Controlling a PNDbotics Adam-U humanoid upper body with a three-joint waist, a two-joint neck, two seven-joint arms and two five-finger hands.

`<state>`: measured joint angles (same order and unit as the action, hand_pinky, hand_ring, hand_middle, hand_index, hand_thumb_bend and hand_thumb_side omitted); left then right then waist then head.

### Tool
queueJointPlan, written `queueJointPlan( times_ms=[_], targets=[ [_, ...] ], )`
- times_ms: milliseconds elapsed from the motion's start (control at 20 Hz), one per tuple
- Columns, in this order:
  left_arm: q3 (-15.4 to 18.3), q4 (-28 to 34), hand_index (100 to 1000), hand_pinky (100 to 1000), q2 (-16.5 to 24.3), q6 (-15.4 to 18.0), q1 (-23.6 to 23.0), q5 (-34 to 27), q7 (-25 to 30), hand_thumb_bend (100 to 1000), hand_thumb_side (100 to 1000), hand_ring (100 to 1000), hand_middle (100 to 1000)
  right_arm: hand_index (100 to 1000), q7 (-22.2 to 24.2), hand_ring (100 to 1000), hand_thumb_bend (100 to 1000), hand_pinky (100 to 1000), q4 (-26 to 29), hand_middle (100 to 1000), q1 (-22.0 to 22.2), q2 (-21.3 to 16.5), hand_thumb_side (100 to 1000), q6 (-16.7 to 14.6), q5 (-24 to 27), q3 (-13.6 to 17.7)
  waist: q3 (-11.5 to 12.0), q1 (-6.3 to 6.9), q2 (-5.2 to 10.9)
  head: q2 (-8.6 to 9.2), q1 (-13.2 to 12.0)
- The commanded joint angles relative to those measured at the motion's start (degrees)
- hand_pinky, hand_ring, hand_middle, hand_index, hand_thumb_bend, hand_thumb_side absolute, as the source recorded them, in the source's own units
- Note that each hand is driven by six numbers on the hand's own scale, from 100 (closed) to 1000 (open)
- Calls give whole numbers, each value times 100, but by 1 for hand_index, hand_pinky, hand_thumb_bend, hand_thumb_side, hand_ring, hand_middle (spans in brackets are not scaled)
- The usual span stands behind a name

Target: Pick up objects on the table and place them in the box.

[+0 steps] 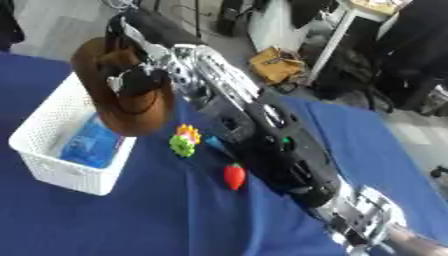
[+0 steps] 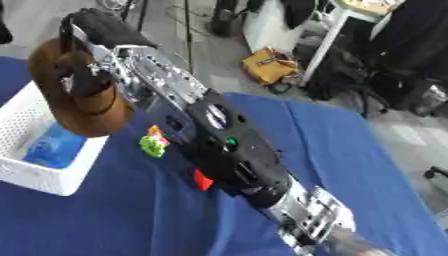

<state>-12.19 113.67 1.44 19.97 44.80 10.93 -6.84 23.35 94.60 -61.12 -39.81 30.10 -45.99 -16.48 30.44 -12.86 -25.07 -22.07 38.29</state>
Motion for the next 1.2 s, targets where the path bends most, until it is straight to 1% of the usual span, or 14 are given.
queueJointPlan(
  times_ms=[50, 250, 450, 750, 800, 1050, 1100, 1150, 1200],
  targets=[
    [35, 92, 767, 1000, 36, -42, 131, 23, -23, 100, 1000, 837, 774, 600, -233, 507, 100, 252, -66, 495, -146, -237, 167, -47, 194, 134, 29, 39, 101, -25, 166],
    [72, 92, 767, 1000, 138, -79, 211, 60, -63, 100, 1000, 837, 774, 596, -573, 494, 100, 280, -109, 487, -166, -374, 162, -170, 393, 225, 204, -5, 64, 28, 509],
    [127, 92, 767, 1000, 240, -126, 260, 102, -117, 100, 1000, 837, 774, 594, -938, 488, 100, 282, -146, 483, -150, -486, 162, -335, 594, 288, 323, -9, 51, 56, 710],
    [238, 92, 766, 1000, 418, -231, 235, 154, -236, 100, 1000, 837, 774, 600, -1481, 484, 100, 278, -195, 481, -160, -566, 162, -559, 874, 311, 434, -9, 59, 7, 839],
    [243, 92, 766, 1000, 425, -236, 238, 160, -245, 100, 1000, 836, 773, 587, -1544, 479, 100, 277, -204, 476, -164, -575, 150, -596, 911, 309, 450, -8, 59, 1, 848],
    [268, 92, 767, 1000, 412, -241, 318, 213, -267, 100, 998, 835, 773, 582, -1995, 476, 100, 279, -299, 472, -165, -692, 144, -918, 1116, 323, 591, 6, 31, -3, 874],
    [272, 92, 766, 1000, 413, -246, 324, 221, -271, 100, 1000, 834, 772, 582, -2049, 477, 143, 281, -331, 473, -164, -706, 100, -970, 1154, 320, 603, 6, 28, -4, 877],
    [280, 92, 766, 1000, 415, -249, 340, 228, -278, 100, 997, 834, 772, 581, -2096, 477, 100, 281, -373, 474, -166, -744, 144, -1022, 1181, 315, 639, 2, 9, 19, 903],
    [283, 92, 766, 1000, 416, -250, 352, 230, -284, 100, 997, 834, 772, 578, -2136, 474, 100, 276, -415, 471, -167, -773, 139, -1066, 1203, 312, 663, -1, -4, 35, 920]
  ],
)
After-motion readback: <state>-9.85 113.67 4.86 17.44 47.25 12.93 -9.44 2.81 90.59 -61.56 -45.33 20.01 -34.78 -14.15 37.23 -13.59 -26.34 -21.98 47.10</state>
